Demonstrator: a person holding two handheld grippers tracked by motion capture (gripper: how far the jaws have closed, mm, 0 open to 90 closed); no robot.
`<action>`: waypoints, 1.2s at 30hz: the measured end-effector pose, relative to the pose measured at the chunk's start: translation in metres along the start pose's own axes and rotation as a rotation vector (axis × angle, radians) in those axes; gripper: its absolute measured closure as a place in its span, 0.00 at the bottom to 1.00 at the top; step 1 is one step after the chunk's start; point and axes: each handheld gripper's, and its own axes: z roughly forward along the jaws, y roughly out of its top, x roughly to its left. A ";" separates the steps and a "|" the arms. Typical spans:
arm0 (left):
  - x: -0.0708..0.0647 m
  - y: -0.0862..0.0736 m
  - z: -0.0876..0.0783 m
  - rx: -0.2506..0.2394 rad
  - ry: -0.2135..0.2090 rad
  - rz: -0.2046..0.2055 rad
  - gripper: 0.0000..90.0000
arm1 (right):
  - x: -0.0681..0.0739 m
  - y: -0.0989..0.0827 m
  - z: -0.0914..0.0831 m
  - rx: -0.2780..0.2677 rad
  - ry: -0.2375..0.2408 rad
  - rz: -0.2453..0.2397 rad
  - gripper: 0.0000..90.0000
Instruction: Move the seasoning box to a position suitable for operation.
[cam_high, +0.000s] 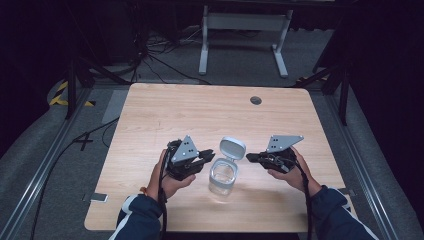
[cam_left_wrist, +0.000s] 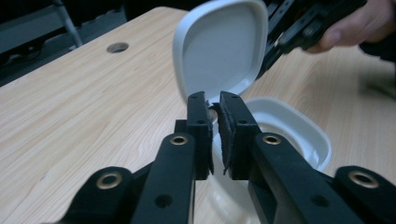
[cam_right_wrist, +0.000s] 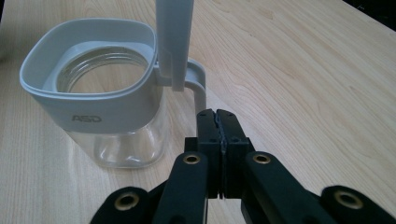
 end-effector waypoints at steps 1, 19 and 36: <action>0.000 -0.002 -0.002 0.005 0.012 0.002 0.90 | 0.000 0.000 -0.001 -0.002 -0.005 -0.006 1.00; 0.017 -0.057 -0.051 0.170 0.153 -0.015 0.85 | 0.000 0.003 -0.023 -0.032 -0.055 -0.028 1.00; 0.032 -0.123 -0.076 0.324 0.182 -0.121 0.68 | -0.002 -0.066 -0.100 0.044 -0.199 0.005 0.94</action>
